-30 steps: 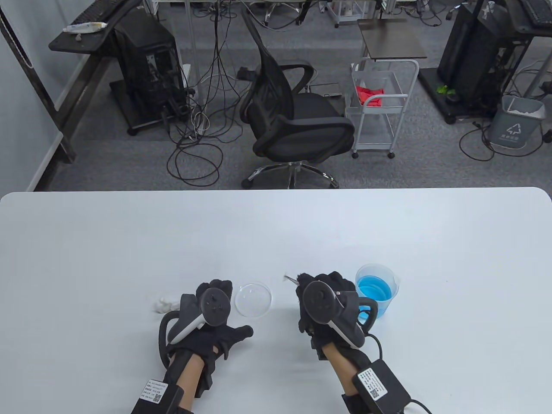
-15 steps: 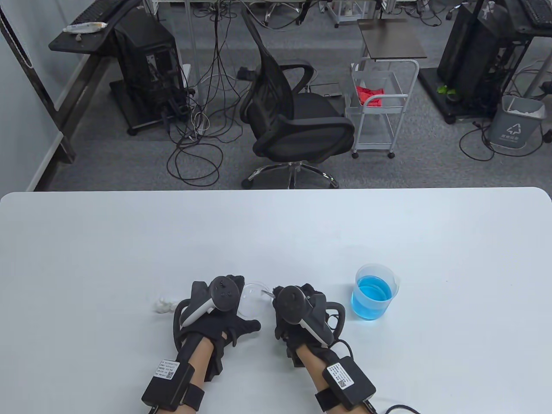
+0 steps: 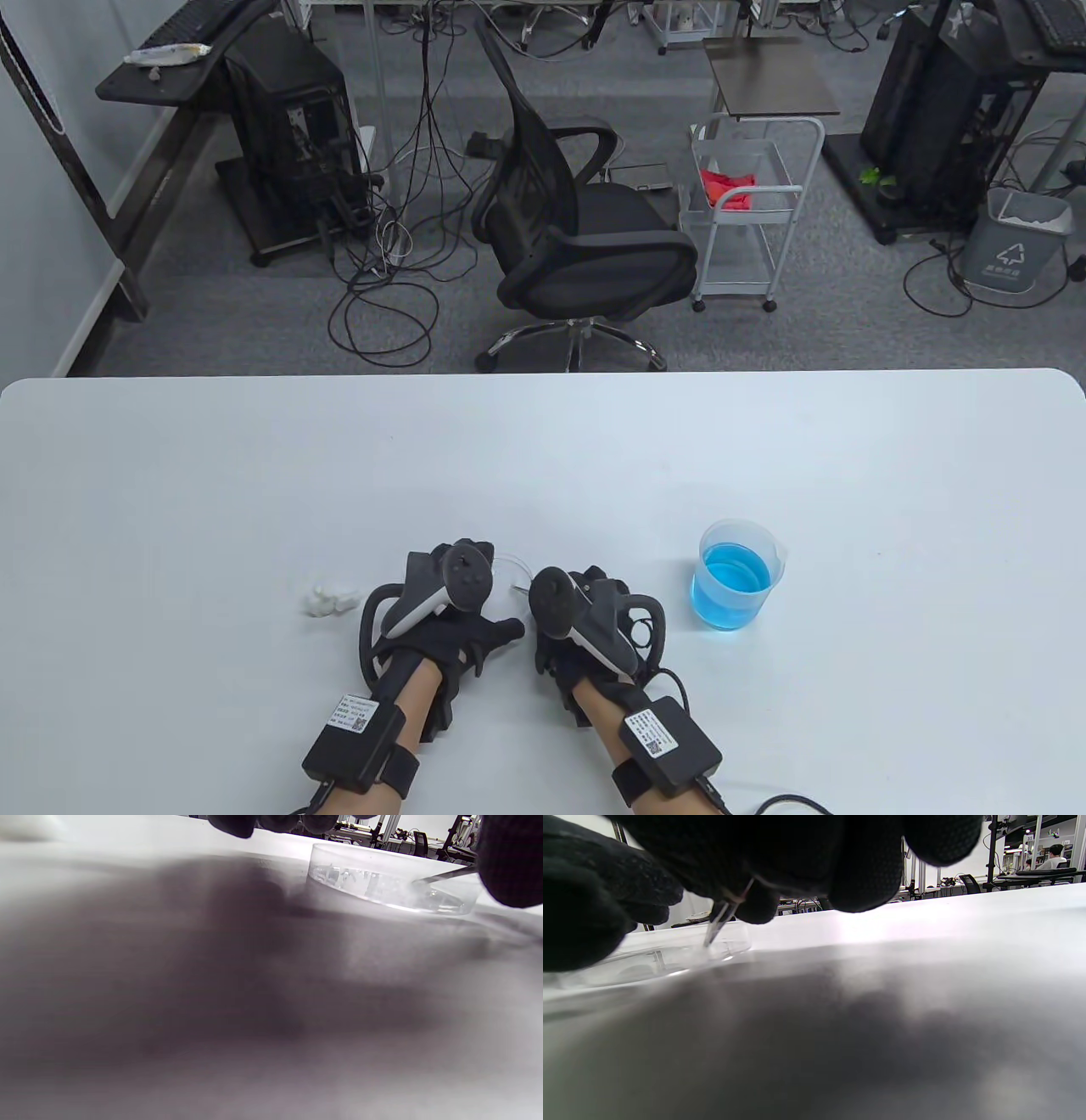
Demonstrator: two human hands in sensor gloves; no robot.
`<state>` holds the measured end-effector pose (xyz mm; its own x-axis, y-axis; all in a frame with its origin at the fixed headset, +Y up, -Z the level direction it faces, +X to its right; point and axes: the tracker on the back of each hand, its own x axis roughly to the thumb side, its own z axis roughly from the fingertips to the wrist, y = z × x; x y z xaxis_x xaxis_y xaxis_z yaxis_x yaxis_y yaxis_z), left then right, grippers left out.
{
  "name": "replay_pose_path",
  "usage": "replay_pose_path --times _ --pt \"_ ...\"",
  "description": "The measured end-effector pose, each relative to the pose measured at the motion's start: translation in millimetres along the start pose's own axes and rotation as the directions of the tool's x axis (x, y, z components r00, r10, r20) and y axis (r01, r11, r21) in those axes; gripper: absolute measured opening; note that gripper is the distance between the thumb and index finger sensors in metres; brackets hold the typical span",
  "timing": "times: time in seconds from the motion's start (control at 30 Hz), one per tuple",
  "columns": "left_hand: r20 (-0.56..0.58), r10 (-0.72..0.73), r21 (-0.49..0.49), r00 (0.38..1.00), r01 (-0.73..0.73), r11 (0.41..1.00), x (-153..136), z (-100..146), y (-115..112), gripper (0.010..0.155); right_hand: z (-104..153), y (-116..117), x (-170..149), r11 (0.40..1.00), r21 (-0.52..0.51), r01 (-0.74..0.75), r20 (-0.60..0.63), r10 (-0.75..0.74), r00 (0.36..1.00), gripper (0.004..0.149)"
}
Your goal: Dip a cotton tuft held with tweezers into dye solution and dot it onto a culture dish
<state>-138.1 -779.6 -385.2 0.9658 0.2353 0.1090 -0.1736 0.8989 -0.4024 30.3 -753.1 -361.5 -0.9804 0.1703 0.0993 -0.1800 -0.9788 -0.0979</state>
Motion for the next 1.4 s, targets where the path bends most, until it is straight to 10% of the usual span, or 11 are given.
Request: replay_pose_path --times 1.4 --pt "-0.034 0.080 -0.033 0.996 -0.081 0.996 -10.1 -5.5 -4.1 0.096 3.2 -0.9 4.9 0.998 -0.009 -0.057 0.030 0.057 0.998 0.033"
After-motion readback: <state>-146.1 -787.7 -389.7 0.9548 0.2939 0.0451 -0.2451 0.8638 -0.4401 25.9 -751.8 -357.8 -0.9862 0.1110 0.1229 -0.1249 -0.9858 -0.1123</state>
